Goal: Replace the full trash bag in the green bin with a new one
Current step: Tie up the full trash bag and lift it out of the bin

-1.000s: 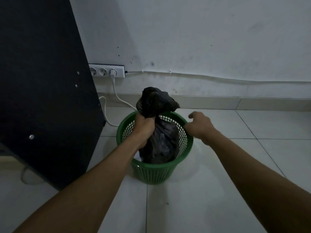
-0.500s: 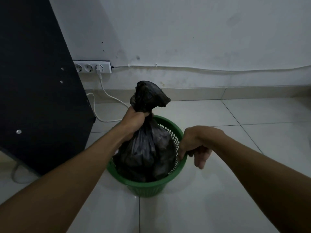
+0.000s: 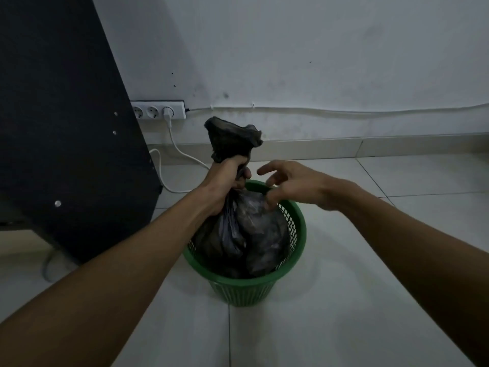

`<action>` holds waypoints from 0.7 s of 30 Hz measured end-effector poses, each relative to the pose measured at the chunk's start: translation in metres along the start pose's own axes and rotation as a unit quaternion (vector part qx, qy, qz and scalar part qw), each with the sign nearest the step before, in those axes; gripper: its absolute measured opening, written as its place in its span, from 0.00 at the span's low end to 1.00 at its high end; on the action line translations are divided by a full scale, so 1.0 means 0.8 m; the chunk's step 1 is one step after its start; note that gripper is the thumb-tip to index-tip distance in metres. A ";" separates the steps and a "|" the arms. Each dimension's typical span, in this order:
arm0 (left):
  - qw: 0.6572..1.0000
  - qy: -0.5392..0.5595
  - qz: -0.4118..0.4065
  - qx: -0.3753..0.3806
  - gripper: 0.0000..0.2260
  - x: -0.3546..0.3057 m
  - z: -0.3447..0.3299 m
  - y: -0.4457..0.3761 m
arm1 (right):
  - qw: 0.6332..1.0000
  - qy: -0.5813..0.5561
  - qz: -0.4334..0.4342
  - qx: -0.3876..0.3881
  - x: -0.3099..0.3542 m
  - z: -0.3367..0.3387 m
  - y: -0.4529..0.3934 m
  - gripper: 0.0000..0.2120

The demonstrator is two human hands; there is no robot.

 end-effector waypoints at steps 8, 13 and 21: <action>0.991 -0.011 -0.125 -0.039 0.20 -0.048 0.014 0.010 | 0.984 -0.158 0.045 0.067 -0.003 -0.042 -0.016 0.40; 0.989 0.034 -0.135 -0.042 0.18 -0.075 0.021 0.013 | 0.963 -0.268 0.009 -0.036 -0.011 -0.012 -0.023 0.31; 0.983 0.103 -0.142 0.049 0.17 -0.117 0.002 0.034 | 0.926 -0.361 -0.086 0.069 -0.011 -0.035 -0.004 0.30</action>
Point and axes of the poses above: each hand's wrist, its own y-axis away from the middle knuckle, its own z-axis out of the back of the hand, x = y × z, the point moved 10 cm from there along -y, towards the middle knuckle, and after that the axes turned 10 degrees about z, right-handed, at the moved point
